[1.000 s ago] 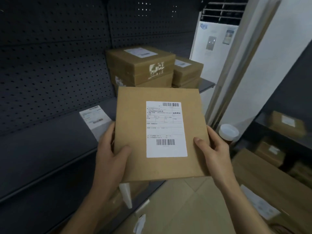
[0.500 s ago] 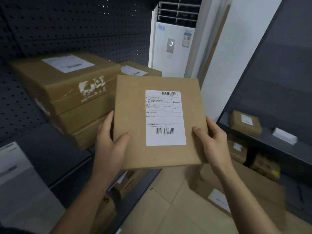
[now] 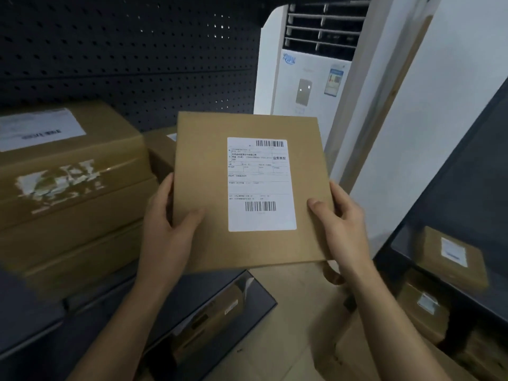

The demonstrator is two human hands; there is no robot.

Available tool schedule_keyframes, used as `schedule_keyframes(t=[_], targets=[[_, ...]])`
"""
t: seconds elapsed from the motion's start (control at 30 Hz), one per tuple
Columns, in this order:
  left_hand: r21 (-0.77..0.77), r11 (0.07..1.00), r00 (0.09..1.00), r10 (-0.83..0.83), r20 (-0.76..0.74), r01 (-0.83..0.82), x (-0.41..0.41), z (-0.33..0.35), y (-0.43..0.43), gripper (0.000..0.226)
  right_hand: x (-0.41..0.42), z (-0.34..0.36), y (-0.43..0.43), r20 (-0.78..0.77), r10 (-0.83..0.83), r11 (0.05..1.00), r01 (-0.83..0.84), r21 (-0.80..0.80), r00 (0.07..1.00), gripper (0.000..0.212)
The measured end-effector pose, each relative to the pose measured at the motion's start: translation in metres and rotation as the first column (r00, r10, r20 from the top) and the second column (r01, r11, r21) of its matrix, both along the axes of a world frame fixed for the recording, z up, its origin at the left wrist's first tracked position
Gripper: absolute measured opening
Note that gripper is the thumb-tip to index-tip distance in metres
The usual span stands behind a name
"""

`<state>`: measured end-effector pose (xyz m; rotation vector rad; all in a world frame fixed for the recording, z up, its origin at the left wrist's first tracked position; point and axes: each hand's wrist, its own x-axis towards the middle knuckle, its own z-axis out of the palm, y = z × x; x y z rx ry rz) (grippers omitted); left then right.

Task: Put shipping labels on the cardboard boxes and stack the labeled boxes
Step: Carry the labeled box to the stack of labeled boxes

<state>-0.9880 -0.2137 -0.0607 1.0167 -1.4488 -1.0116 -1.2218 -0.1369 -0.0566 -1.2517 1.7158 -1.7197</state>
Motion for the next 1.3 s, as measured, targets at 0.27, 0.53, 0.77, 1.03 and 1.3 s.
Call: schedule_keyframes(t=[0.27, 0.53, 0.77, 1.03, 1.3], targets=[[-0.029, 0.976, 0.976, 0.214, -0.045, -0.216, -0.076, 0.036, -0.033, 0.054, -0.087, 0.039, -0.088, 0.001, 0.244, 0.970, -0.244, -0.016, 0.970, 0.031], [0.022, 0.932, 0.931, 0.362, -0.038, -0.362, -0.080, 0.062, -0.105, 0.043, -0.095, 0.070, -0.199, -0.013, 0.416, 0.908, -0.415, 0.055, 0.909, 0.022], [0.074, 0.916, 0.918, 0.395, -0.014, -0.393, -0.070, 0.068, -0.153, 0.035, -0.088, 0.076, -0.271, 0.000, 0.502, 0.858, -0.498, 0.128, 0.865, 0.018], [0.156, 0.876, 0.888, 0.459, 0.025, -0.457, -0.071, 0.076, -0.183, 0.030, -0.085, 0.067, -0.328, 0.099, 0.591, 0.777, -0.598, 0.198, 0.801, 0.018], [0.290, 0.805, 0.852, 0.516, 0.088, -0.518, -0.077, 0.084, -0.201, 0.044, -0.085, 0.071, -0.366, 0.208, 0.675, 0.650, -0.704, 0.284, 0.707, 0.023]])
